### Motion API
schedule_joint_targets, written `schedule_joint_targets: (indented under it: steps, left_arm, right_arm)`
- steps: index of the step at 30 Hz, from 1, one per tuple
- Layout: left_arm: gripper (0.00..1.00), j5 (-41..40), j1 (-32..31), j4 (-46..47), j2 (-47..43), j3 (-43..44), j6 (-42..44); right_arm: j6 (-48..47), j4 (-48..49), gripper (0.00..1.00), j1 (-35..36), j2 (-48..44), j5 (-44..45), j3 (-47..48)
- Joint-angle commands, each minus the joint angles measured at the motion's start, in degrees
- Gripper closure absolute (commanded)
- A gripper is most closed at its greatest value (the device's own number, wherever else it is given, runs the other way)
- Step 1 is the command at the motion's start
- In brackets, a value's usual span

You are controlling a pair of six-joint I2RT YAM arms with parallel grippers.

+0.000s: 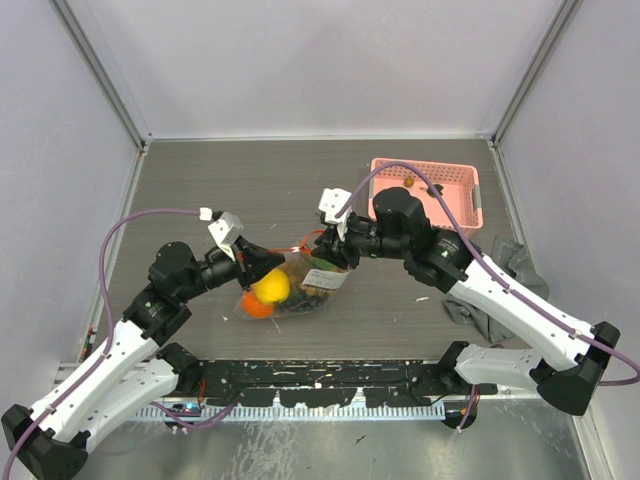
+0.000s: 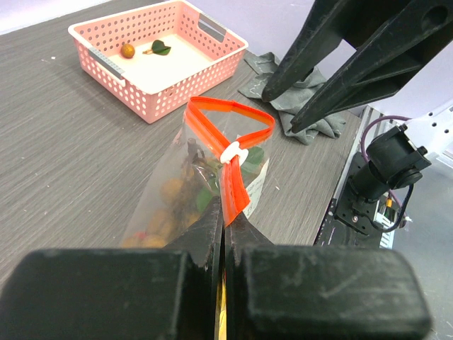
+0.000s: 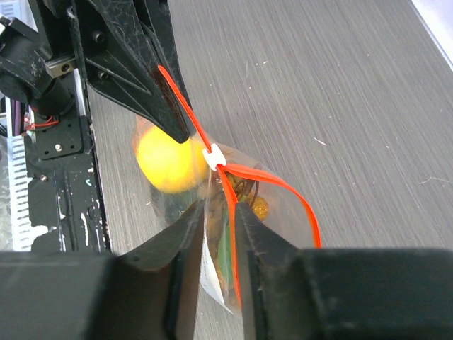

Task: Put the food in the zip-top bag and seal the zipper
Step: Zip the zipper food storage bag.

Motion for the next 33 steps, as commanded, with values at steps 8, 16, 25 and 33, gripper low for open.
schedule_joint_targets:
  steps: [8,16,25,33]
  left_arm:
    - [1.0,-0.38,0.32,3.1,-0.82,0.75,-0.79]
    - [1.0,-0.48,0.32,3.01,-0.85,0.9,-1.24]
    - [1.0,0.2,0.33,3.83,-0.56,0.96,-2.21]
    - [1.0,0.52,0.33,4.33,-0.34,0.92,-2.7]
  right_arm:
    - [-12.42,1.38,0.57,0.03,6.51,-6.91,7.95]
    - [-15.07,0.99,0.57,0.03,8.17,-10.53,8.49]
    - [-16.28,0.07,0.64,0.12,9.9,-12.16,8.87]
    - [-17.16,-1.93,0.72,0.12,11.73,-12.13,9.87]
